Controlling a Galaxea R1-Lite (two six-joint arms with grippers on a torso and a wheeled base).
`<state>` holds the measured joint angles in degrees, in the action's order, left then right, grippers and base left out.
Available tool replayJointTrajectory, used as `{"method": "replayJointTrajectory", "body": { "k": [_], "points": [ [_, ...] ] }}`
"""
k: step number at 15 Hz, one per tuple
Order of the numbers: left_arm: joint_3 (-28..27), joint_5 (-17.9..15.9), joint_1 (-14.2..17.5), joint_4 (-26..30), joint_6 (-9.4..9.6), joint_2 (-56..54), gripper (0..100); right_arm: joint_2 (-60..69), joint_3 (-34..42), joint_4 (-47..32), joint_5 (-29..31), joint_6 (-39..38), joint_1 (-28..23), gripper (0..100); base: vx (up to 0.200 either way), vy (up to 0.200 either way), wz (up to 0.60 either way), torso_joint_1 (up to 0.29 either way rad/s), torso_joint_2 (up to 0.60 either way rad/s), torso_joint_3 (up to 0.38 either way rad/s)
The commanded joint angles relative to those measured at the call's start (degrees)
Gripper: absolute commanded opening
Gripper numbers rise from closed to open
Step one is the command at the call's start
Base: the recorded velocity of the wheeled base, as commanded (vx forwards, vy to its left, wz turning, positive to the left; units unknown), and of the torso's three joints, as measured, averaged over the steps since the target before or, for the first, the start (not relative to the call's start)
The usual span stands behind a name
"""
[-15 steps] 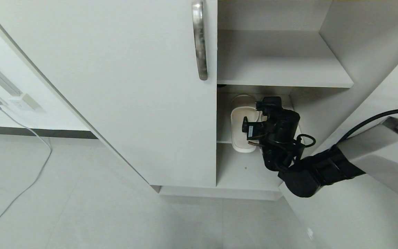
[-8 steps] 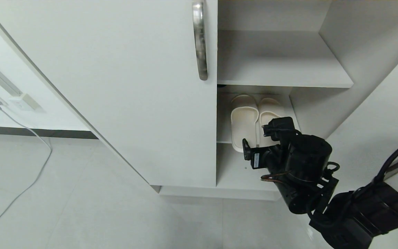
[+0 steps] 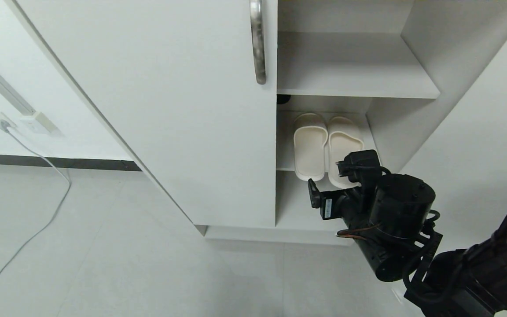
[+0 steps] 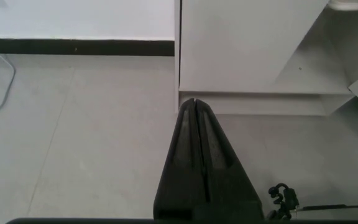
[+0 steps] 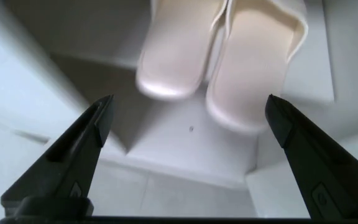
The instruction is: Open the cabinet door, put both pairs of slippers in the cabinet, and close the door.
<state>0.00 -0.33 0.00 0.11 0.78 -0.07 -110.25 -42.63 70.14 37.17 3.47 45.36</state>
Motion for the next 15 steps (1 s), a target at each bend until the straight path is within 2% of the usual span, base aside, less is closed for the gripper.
{"method": "replayJointTrajectory", "body": {
  "k": [1, 5, 10, 15],
  "points": [
    [0.00, -0.02, 0.00, -0.02, -0.08, 0.07, 0, 0.12, 0.09, -0.01, 0.01, 0.04, -0.01, 100, -0.200, 0.000, 0.00, 0.002, 0.01, 0.002],
    [0.00, 0.33, 0.00, -0.02, -0.52, 0.07, 0, 0.04, 0.44, -0.01, -0.08, 0.04, -0.01, 100, -0.200, 0.000, 0.00, 0.002, 0.00, 0.002],
    [0.00, 1.65, 0.00, -0.11, -0.52, 0.07, 0, 0.12, 1.41, 0.17, -0.78, 0.04, -0.01, 100, 0.000, 0.000, 0.00, 0.000, 0.00, 0.000],
    [0.00, 1.56, 0.00, -0.11, -0.34, 0.07, 0, 0.48, 2.73, 1.13, -0.78, 0.04, -0.10, 100, 0.000, 0.000, 0.00, 0.000, 0.00, 0.000]
  ]
}}
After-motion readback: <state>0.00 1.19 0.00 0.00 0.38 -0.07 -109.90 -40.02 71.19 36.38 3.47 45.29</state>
